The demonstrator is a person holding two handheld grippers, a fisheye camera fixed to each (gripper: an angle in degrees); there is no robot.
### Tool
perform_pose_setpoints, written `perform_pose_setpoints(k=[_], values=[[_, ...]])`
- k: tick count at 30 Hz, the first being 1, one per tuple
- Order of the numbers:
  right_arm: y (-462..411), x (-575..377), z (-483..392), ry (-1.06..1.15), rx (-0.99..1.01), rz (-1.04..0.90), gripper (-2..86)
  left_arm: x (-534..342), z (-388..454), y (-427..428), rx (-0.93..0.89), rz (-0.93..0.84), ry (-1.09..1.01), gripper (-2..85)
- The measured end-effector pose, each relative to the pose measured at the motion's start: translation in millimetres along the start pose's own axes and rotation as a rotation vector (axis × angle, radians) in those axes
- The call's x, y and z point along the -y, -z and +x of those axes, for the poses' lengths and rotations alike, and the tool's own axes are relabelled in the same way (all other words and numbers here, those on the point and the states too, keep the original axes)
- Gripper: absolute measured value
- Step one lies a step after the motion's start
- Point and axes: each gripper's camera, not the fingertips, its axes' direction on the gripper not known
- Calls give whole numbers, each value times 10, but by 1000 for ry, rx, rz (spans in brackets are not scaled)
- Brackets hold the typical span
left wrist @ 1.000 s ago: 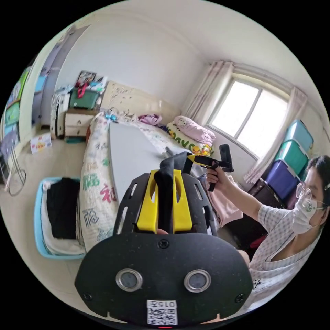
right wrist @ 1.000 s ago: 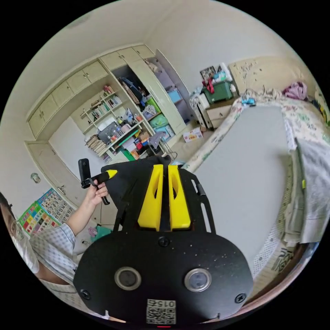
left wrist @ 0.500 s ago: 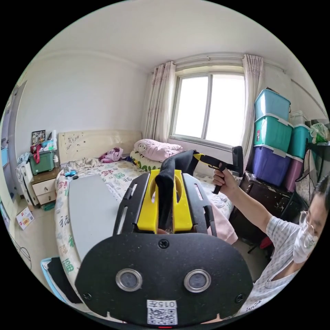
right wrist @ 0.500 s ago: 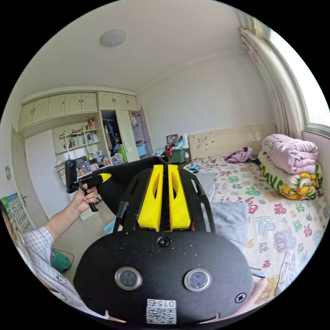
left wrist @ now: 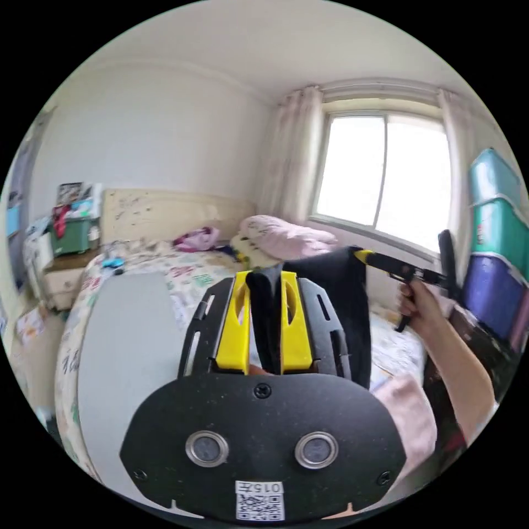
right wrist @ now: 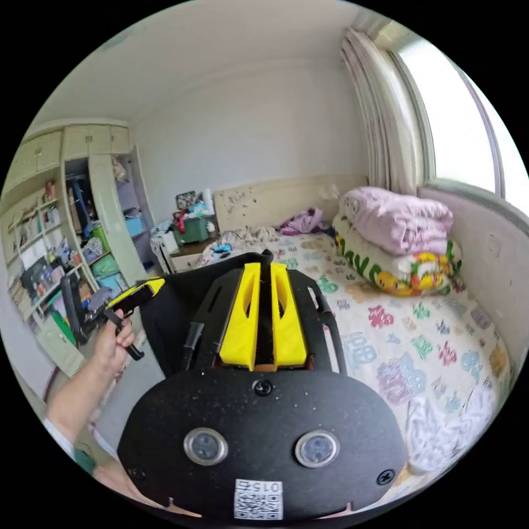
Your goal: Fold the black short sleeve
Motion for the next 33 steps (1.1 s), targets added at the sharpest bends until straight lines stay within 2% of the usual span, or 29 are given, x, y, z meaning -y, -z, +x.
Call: perform_pose_setpoints(k=[2,3,5,7,10,12,16,18,22,24,26,28,31,33], values=[[-243,-131,120,-115,43,-5,61,-228,-121,-137,164,26,124,101],[-299,-298,163,-127,117,50,61,-438,-158,-128,165,91,123,108],[-316,-602,213,-128,227,128,60,-735,-168,-113,154,95,44,109],[-327,-909,220,-113,301,124,63,-1030,-156,-115,157,7,-61,105],[-292,-1394,59,-21,418,-92,81,-1522,-153,-27,51,-90,-104,96],[-104,-1803,-201,83,446,-296,101,-1830,-74,29,-94,-152,-103,85],[197,-2309,-698,330,309,-469,128,-2169,161,-63,-274,-242,-97,84],[121,-2500,-975,453,98,-549,137,-2297,322,-256,-342,-329,-96,85],[-217,-2636,-1237,548,-67,-687,134,-2427,436,-512,-405,-395,-16,88],[-287,-2718,-1381,655,-212,-694,93,-2470,468,-593,-407,-421,22,90],[-251,-2785,-1415,731,-268,-676,62,-2488,476,-598,-419,-432,33,91],[-82,-2784,-1341,720,-237,-640,45,-2502,473,-578,-427,-437,28,92],[503,-2684,-1046,559,-120,-506,38,-2502,425,-584,-408,-455,25,98],[1198,-2658,-698,390,-24,-356,37,-2462,399,-635,-428,-452,42,103]])
